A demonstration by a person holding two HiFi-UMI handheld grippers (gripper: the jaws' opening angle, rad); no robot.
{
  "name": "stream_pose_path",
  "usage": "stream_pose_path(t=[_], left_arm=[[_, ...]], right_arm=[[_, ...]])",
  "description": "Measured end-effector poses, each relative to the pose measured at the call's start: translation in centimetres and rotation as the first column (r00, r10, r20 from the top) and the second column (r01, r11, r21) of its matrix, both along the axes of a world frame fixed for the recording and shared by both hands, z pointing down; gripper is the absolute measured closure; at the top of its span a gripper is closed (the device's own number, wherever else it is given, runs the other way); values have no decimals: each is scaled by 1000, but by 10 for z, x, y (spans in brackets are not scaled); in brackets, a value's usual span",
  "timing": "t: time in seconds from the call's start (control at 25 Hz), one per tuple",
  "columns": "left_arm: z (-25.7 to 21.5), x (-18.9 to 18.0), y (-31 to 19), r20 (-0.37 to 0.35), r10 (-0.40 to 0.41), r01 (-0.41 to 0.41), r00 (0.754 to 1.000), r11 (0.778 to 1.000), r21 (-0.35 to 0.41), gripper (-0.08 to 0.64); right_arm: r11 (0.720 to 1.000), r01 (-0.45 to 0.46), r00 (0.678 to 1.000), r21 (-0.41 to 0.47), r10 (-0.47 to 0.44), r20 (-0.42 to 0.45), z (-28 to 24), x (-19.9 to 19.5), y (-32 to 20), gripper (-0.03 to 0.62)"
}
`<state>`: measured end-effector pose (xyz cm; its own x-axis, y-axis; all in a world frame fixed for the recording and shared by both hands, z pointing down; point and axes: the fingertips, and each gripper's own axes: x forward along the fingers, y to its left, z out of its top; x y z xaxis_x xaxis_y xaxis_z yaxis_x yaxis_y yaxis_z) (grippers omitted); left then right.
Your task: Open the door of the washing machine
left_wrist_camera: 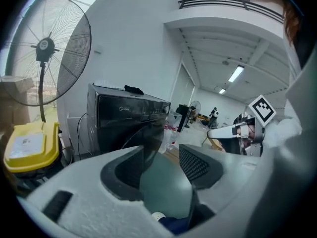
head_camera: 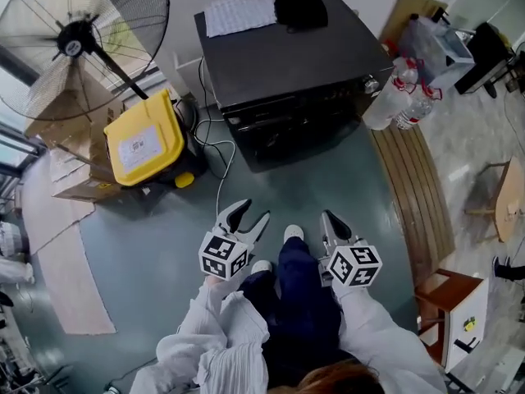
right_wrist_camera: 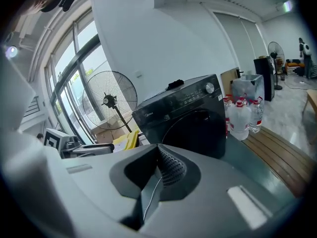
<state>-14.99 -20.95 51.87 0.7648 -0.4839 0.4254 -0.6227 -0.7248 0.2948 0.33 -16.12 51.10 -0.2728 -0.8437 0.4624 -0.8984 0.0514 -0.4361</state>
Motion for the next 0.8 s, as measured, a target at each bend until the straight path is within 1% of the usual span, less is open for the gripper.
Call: stream_pose_path(t=[0.16,0.28,0.4,0.6,0.68,0.8], left_arm=[[33,23,-40,13,-22,22,1000,999,-28,348],[61,34,-70,39,-33,35,999,999,-36,359],[90,43,-98,54,-55,57,997,998,-41,357],[131,48,-149,77,-77,79,994,997,-25,347],[143,48,-168,76,-82,83,994,996,-13,345],[158,44,-190,69,-90,92,994,996,-14,334]], right_arm=[[998,53,999,-27,-53,-2,22,21,-45,580],[995,93,996,-33,-93,-1,41,27,-78,580],[993,111,994,-36,-110,6,63,35,-110,580],[991,127,992,-47,-125,27,104,37,-156,580],[988,142,990,-56,-141,31,119,35,-168,580],[986,153,988,-68,-149,48,137,31,-179,579]])
